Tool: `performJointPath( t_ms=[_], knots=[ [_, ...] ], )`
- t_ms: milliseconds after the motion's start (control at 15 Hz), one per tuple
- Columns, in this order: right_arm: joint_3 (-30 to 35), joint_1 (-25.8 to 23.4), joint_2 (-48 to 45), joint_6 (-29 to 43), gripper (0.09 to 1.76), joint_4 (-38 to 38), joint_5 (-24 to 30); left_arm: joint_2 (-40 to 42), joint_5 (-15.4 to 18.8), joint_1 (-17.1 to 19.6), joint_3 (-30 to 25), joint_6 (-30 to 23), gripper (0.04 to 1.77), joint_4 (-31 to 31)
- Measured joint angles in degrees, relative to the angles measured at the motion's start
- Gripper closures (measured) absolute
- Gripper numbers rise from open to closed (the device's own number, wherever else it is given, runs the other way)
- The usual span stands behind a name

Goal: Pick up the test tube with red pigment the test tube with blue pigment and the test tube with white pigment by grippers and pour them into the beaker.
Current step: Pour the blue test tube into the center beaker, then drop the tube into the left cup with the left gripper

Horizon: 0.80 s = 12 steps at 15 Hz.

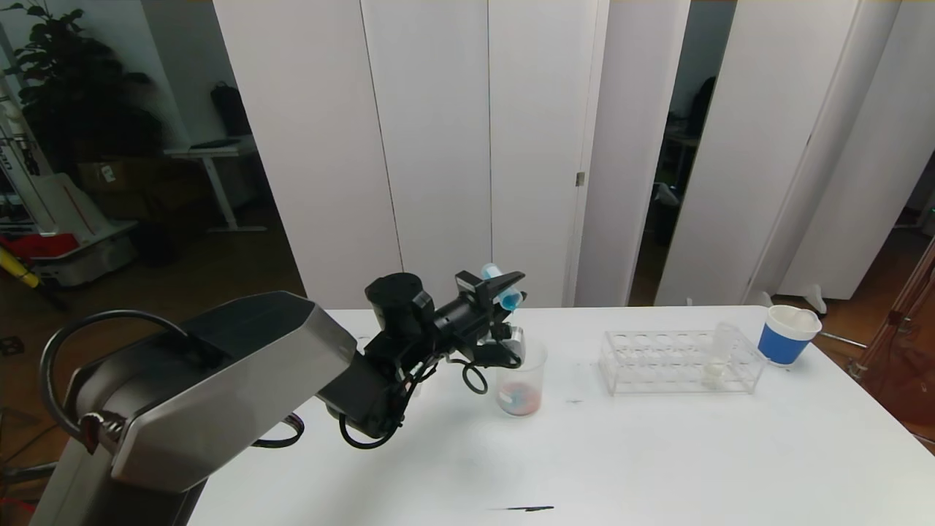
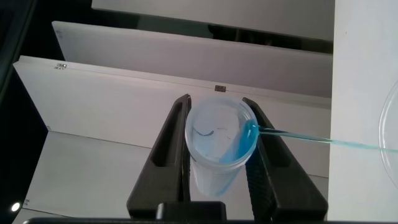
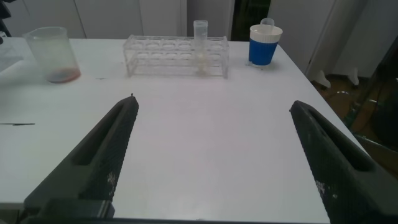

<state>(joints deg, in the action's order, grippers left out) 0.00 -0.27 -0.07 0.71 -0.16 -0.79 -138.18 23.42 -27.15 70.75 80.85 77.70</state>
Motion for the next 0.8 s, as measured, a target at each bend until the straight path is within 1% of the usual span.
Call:
performJointPath(
  t_ms=[267,333,400,467,800],
  knots=[
    [0.0,0.0,0.0,0.0,0.10,0.0,0.0,0.0,-0.1,0.0,0.0,0.3,1.23,1.0],
    [0.0,0.0,0.0,0.0,0.10,0.0,0.0,0.0,-0.3,-0.1,-0.1,1.1,1.23,1.8],
    [0.0,0.0,0.0,0.0,0.10,0.0,0.0,0.0,-1.3,-0.3,-0.1,1.9,1.23,2.4],
    [0.0,0.0,0.0,0.0,0.10,0.0,0.0,0.0,-1.7,-0.4,-0.1,2.2,1.23,2.5],
    [0.0,0.0,0.0,0.0,0.10,0.0,0.0,-0.1,-2.0,-1.0,0.2,2.9,1.23,2.3]
  ],
)
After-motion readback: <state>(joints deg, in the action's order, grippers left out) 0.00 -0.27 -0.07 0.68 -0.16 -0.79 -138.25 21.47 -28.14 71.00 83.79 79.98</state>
